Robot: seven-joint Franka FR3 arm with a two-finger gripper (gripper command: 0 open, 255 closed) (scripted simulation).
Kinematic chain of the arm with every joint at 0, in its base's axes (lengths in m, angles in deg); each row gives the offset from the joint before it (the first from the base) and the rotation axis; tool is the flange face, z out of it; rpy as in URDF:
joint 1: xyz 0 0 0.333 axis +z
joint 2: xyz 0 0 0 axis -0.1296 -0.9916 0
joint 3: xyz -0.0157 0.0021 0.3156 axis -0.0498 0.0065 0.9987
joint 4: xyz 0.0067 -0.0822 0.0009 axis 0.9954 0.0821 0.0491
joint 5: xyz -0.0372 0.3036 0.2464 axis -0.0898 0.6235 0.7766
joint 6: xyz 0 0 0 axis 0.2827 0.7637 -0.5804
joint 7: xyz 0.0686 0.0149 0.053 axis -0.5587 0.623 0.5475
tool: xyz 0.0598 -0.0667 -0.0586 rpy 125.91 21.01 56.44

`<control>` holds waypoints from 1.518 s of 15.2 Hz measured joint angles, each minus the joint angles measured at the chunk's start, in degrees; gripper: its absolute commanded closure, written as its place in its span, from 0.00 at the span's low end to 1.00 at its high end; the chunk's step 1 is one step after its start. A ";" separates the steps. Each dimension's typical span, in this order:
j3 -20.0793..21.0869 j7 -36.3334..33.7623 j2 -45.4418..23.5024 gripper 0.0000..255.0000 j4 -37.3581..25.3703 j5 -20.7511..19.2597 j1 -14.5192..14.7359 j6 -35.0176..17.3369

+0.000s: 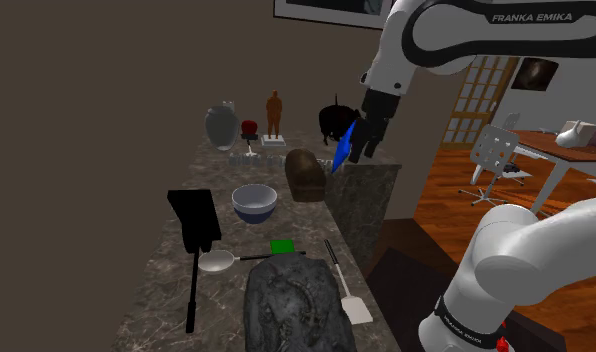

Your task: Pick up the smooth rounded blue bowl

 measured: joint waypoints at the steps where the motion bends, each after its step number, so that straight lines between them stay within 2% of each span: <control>1: 0.00 0.00 0.00 0.00 0.00 0.00 0.00 0.00; 4: 0.17 -0.27 -3.62 0.00 -0.06 0.32 -0.05 -3.67; 14: 0.31 -0.84 -23.25 0.00 -3.01 1.99 -0.14 -20.99; 23: -0.42 -0.63 -43.23 0.00 -13.84 3.93 -0.43 -30.75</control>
